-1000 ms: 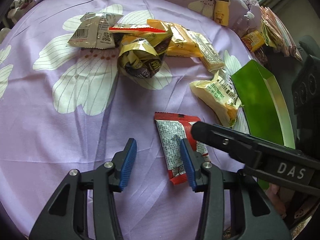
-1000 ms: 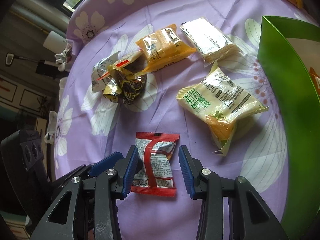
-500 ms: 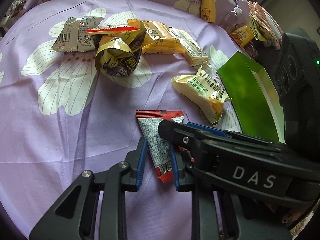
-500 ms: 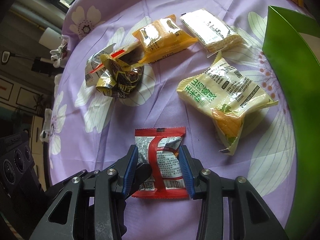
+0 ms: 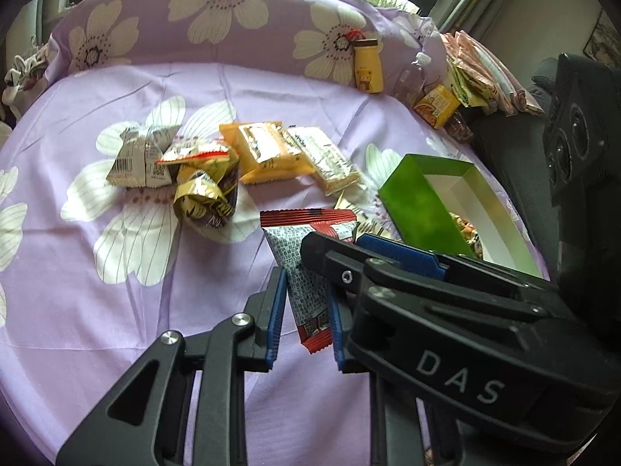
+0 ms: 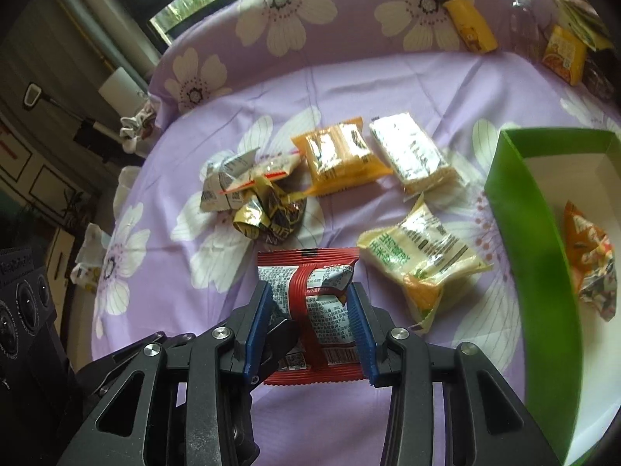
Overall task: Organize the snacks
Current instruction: 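Lift the red-and-white packet with the right tool and carry it into the box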
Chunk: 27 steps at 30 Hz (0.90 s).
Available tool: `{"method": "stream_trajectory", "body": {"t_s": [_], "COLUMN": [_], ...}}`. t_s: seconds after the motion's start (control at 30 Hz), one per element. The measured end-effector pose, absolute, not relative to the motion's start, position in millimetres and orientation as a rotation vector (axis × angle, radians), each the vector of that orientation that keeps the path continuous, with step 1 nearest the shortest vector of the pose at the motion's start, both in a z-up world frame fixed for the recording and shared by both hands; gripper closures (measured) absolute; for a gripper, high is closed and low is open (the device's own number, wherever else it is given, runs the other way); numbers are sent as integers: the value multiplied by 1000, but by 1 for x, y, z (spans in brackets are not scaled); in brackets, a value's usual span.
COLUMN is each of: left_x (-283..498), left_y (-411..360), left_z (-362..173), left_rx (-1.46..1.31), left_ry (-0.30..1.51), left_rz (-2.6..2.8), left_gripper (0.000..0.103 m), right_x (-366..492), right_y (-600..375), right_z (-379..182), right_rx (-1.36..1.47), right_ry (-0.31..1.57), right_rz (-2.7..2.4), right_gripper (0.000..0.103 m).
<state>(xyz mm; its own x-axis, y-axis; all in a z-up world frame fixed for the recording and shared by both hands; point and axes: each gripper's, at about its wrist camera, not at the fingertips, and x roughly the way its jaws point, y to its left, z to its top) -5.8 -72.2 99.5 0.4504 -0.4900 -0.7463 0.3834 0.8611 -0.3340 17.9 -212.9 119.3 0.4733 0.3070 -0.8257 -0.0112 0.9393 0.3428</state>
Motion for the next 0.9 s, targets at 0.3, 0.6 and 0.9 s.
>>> {"method": "stream_trajectory", "body": {"t_s": [0.3, 0.6, 0.9], "left_x": [-19, -28, -35], "left_y": [-118, -154, -184], "left_z": [133, 149, 156], "left_rx": [-41, 0, 29], "left_ry": [849, 796, 780], "left_rz": [-608, -680, -741], "left_gripper": [85, 85, 85], "right_x": [-5, -21, -33], "right_y": [-253, -295, -327], "right_z": [161, 179, 188], "right_rx": [312, 358, 395], "right_ry": [913, 842, 802], "right_rz": [130, 56, -4], "right_gripper": [60, 60, 60]}}
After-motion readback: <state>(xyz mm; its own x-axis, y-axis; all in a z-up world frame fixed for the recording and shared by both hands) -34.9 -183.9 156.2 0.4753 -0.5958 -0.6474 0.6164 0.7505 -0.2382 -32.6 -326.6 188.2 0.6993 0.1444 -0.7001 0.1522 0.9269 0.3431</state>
